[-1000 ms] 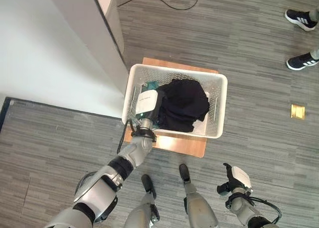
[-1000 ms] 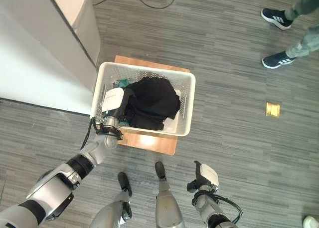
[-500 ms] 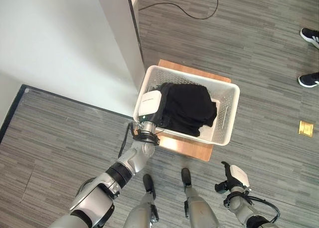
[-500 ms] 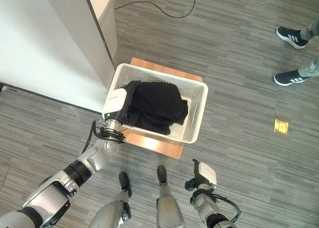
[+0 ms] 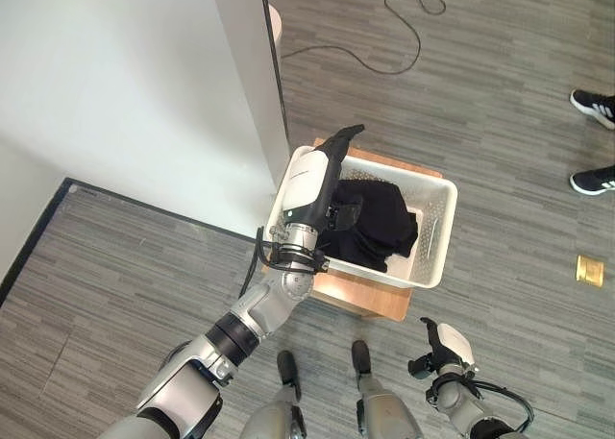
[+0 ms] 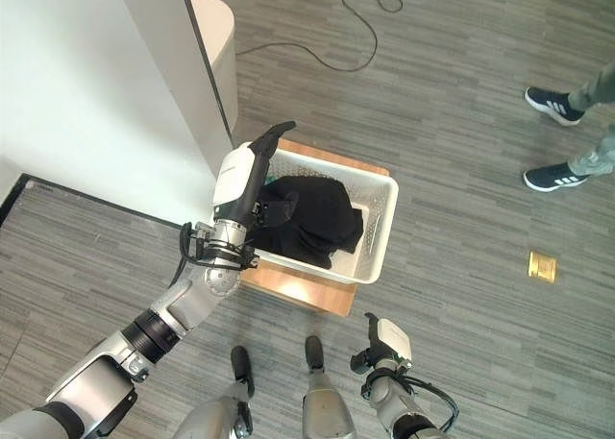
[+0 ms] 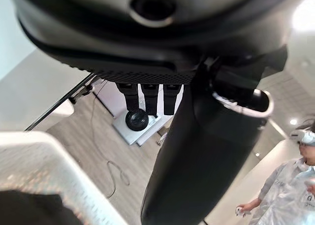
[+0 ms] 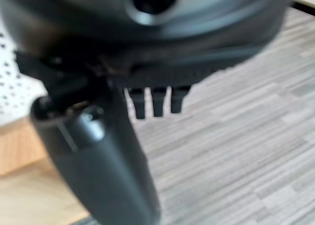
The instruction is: Pick up bed clothes into laundry basket.
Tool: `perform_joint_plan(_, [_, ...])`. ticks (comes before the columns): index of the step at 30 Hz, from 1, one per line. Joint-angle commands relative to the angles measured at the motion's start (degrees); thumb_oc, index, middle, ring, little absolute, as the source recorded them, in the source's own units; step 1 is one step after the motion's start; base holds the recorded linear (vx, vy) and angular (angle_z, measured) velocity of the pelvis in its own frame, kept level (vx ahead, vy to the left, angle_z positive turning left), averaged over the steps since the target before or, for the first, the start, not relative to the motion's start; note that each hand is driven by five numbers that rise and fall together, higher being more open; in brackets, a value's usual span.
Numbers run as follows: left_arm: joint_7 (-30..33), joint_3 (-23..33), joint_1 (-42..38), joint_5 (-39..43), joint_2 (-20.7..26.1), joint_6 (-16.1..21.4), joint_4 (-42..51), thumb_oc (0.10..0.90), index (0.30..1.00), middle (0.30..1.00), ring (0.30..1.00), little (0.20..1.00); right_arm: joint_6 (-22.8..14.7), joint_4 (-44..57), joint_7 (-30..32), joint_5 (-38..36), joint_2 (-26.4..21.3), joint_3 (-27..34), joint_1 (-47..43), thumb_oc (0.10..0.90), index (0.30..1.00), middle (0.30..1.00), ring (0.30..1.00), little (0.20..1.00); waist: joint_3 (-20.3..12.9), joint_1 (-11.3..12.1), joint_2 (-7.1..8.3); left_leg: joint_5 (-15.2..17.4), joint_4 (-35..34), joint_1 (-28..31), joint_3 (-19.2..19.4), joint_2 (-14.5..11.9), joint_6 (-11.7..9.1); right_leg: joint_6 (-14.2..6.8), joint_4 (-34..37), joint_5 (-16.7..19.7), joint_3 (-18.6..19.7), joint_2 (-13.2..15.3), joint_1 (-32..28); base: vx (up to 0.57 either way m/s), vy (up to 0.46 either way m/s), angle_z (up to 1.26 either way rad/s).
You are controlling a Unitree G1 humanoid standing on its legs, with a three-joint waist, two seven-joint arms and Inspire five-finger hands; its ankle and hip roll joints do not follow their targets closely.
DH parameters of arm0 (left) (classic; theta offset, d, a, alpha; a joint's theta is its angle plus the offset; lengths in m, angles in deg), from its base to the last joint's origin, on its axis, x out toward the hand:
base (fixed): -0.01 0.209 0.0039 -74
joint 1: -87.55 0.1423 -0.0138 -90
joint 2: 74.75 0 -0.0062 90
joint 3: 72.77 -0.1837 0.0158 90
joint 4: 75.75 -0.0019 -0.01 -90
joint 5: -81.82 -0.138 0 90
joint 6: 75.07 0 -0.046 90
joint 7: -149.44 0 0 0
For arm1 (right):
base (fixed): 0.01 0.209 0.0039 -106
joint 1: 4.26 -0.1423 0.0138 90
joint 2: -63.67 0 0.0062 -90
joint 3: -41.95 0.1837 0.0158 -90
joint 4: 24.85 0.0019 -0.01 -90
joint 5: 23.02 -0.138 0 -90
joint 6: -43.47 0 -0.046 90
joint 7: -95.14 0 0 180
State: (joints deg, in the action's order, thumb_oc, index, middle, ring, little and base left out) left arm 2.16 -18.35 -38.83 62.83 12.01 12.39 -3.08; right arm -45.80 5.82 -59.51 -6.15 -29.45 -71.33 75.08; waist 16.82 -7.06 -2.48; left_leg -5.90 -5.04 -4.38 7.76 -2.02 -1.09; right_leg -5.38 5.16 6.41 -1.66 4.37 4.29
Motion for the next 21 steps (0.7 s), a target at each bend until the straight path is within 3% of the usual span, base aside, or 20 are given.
perform_joint_plan(1, [1.3, 2.2, -3.7, 0.6, -2.3, 5.9, 2.9, 0.800, 0.900, 0.900, 0.900, 0.900, 0.2, -2.8, 0.9, 0.2, 0.7, -1.4, 3.1, 0.800, 0.900, 0.900, 0.900, 0.900, -6.4, 2.5, 2.58, 5.7, 0.0, 1.4, -0.1, -2.1, -3.4, -4.8, -0.2, -5.0, -2.3, 4.6, -3.6, 0.05, -0.028, 0.18])
perform_joint_plan(6, [1.0, 4.6, -1.9, 1.1, 0.1, 5.5, 5.7, 0.800, 0.900, 0.900, 0.900, 0.900, 0.3, -3.4, -0.7, 0.2, 2.0, -1.6, 3.9, 0.800, 0.900, 0.900, 0.900, 0.900, -7.6, 4.3, 2.37, 5.9, 0.0, 2.4, -1.7, -2.0, -3.6, -4.6, -0.2, -5.5, -3.9, 4.9, -5.7, 0.05, -0.027, 0.20])
perform_joint_plan(13, [2.1, 11.9, 2.6, 0.6, 6.5, 4.0, 4.9, 0.800, 0.900, 0.900, 0.900, 0.900, 1.0, -3.9, -2.6, 2.1, 3.0, -2.2, 4.3, 0.800, 0.900, 0.900, 0.900, 0.900, -8.3, 9.4, 2.24, 4.7, 0.0, 1.6, -6.2, -1.5, -4.2, -4.1, -0.2, -6.5, -8.6, 5.0, -7.9, 0.00, -0.050, 0.29])
perform_joint_plan(16, [2.2, 13.7, 4.5, 1.0, 7.8, 3.9, 5.1, 0.800, 0.900, 0.900, 0.900, 0.900, 1.1, -4.0, -2.8, 2.3, 3.2, -2.4, 4.1, 0.800, 0.900, 0.900, 0.900, 0.900, -8.3, 10.4, 2.15, 4.3, 0.0, 1.2, -7.2, -1.4, -4.4, -3.9, -0.2, -6.7, -9.6, 5.0, -8.3, -0.01, -0.038, 0.41])
perform_joint_plan(21, [3.1, 23.8, 20.6, 5.3, 9.7, 5.0, 5.6, 0.800, 0.900, 0.900, 0.900, 0.900, 1.2, -4.1, -4.0, 2.7, 4.3, -1.4, 3.7, 0.800, 0.900, 0.900, 0.900, 0.900, -7.6, 15.0, 1.52, 2.5, 0.0, 0.0, -10.8, -1.0, -5.3, -3.0, -0.2, -7.7, -13.8, 4.6, -10.1, -0.01, -0.053, 0.43])
